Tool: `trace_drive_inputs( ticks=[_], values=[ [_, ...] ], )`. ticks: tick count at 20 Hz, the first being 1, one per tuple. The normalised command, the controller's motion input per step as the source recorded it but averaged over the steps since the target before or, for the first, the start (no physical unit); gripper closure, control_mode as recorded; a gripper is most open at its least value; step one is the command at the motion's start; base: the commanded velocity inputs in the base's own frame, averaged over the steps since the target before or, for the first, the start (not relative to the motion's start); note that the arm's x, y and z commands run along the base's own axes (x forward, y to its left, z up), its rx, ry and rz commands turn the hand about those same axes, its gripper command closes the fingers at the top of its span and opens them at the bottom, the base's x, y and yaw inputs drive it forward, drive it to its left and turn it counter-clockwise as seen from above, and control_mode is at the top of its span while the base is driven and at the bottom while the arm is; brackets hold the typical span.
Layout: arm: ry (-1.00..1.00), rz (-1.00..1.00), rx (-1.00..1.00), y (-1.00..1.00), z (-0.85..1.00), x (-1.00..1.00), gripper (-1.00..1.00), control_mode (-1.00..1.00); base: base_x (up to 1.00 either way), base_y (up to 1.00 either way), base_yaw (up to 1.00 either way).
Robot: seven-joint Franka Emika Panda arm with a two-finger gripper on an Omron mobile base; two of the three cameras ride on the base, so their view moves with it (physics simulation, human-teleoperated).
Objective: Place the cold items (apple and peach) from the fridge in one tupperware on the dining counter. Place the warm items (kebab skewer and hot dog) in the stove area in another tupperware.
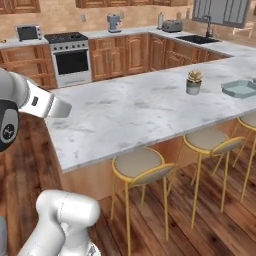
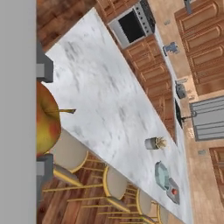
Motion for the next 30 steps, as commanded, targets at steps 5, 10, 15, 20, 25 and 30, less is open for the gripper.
trace_drive_inputs(
  ticks=[5, 10, 15, 20, 25, 30],
  values=[
    [0.00, 0.00, 0.00, 0.00, 0.00, 0.00, 1.00, 1.00, 0.23, -1.00, -0.01],
    [0.00, 0.00, 0.00, 0.00, 0.00, 0.00, 1.00, 1.00, 0.32, -1.00, 0.00],
    [0.00, 0.00, 0.00, 0.00, 0.00, 0.00, 1.00, 1.00, 0.34, -1.00, 0.00],
    [0.00, 0.00, 0.00, 0.00, 0.00, 0.00, 1.00, 1.00, 0.37, -1.00, 0.00],
    [0.00, 0.00, 0.00, 0.00, 0.00, 0.00, 1.00, 1.00, 0.34, -1.00, 0.00],
    [0.00, 0.00, 0.00, 0.00, 0.00, 0.00, 1.00, 1.00, 0.32, -1.00, 0.00]
  ],
)
